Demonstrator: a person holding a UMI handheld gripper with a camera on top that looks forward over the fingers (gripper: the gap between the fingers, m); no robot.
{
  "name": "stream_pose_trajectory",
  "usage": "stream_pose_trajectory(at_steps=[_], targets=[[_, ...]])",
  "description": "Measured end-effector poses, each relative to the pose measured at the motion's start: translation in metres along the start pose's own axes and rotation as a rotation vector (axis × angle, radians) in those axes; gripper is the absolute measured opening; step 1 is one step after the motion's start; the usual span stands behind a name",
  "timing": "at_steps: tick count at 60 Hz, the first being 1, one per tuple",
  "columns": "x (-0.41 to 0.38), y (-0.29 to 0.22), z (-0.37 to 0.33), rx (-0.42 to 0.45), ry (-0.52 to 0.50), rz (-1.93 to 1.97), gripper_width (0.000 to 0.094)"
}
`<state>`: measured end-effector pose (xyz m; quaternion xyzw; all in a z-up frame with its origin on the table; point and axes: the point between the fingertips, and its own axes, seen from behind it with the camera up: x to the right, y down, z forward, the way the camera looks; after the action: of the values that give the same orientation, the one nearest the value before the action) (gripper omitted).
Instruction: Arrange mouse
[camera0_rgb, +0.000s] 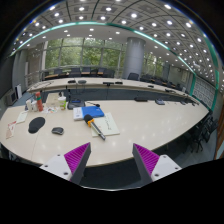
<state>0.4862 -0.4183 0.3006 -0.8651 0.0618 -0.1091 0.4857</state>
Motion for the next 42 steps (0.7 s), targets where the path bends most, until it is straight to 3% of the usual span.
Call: stream_pose_trajectory(at_steps=[16,24,42], targets=[[-0.041,0.06,0.04,-0.098,-0.089,-0.054,0.0861],[-0.101,0.098,0.074,-0.141,-0.166,-0.106,0.0863],[-0.266,0.106,0.195,-0.116,-0.303,-0.115,0.086]])
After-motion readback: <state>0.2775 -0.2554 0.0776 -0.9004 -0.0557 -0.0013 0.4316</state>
